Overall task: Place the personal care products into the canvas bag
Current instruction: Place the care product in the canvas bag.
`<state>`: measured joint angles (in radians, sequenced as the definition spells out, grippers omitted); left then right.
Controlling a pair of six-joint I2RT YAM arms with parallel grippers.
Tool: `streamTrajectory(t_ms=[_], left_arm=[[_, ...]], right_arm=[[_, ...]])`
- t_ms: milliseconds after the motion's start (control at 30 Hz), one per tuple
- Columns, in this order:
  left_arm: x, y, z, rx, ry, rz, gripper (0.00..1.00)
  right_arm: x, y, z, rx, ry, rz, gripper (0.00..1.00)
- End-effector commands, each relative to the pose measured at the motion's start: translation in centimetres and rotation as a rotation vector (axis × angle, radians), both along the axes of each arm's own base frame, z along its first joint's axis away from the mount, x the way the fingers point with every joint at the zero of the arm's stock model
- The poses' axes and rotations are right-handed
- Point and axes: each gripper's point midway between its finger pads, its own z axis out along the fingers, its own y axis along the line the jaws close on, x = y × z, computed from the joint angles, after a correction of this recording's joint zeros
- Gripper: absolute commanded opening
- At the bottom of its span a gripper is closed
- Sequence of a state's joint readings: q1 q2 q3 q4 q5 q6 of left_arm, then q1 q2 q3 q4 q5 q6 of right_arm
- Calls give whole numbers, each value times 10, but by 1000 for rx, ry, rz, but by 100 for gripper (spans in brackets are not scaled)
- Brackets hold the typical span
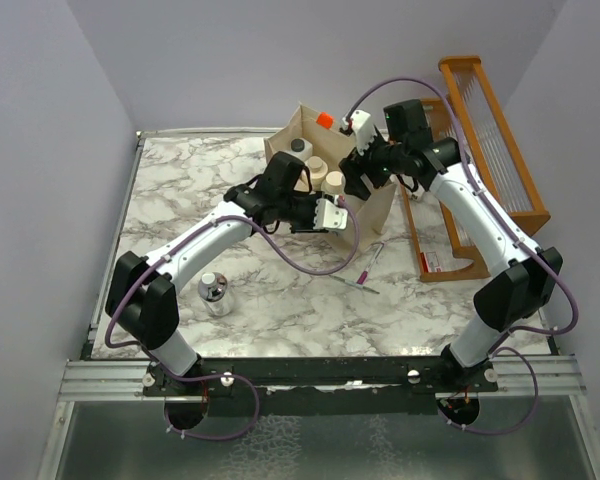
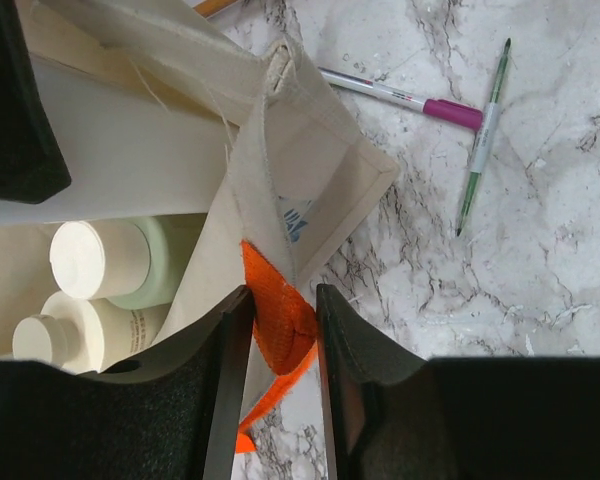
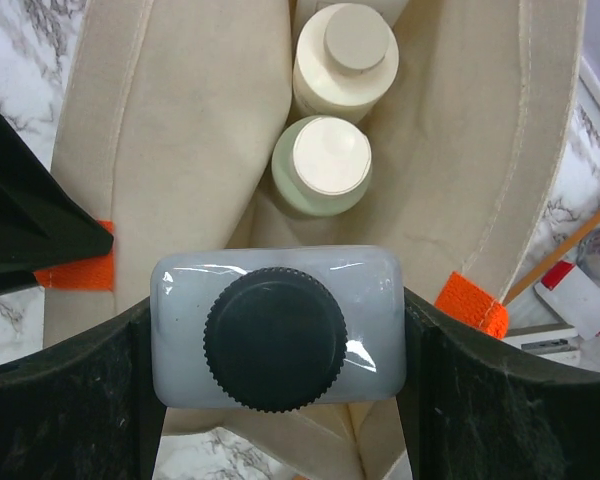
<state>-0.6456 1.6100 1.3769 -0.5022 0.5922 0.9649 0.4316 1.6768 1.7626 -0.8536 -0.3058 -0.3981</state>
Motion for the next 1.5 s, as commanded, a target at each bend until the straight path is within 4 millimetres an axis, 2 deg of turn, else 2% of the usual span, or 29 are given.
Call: streamTrajectory(t_ms=[0, 133, 300, 533, 667, 700, 900, 1100, 1467], left_arm=[[-21, 0, -6, 9, 4, -73, 32], [-24, 0, -8, 18, -1, -73, 31], [-23, -3, -6, 14, -9, -68, 29], [-23, -11, 0, -2, -9, -66, 10], [-24, -13, -3, 8, -5, -68, 7], [-21, -15, 6, -5, -23, -68, 6], [-19, -19, 15, -18, -29, -67, 1], [-17, -22, 27, -34, -36, -70, 0], [-18, -22, 29, -29, -41, -71, 0]], right_arm=[[0, 5, 45, 72, -134, 44, 1], [-3, 11, 29, 78, -80, 69, 1], [7, 13, 13, 75, -83, 51, 1], [24, 11, -3, 76, -105, -18, 1], [30, 12, -13, 86, -94, -45, 1], [31, 13, -16, 90, -93, -51, 1], [39, 18, -33, 88, -69, -51, 1], [46, 18, -51, 66, -45, -60, 1], [47, 11, -82, 7, 22, -94, 1]])
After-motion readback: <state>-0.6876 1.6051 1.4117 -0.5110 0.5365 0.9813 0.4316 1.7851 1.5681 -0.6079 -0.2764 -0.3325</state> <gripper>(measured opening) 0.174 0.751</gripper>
